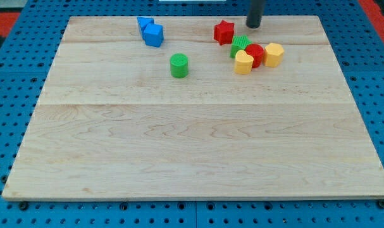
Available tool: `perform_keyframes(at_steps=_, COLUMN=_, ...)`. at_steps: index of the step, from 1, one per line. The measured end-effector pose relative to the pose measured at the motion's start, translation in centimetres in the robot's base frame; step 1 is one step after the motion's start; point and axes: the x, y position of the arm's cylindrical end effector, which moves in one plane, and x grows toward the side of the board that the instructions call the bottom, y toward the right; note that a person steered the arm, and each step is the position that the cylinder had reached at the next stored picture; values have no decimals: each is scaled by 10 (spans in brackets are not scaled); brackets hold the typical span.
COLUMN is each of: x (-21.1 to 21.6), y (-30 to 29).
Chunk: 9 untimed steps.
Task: Move the green star and yellow heart in a horizontal line
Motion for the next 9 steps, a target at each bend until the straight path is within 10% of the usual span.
perform_keyframes(at_steps=2, x=20, y=-52)
perform_keyframes(at_steps=4, x=54, y=21)
perform_keyframes(at_steps=9, x=87, y=-87)
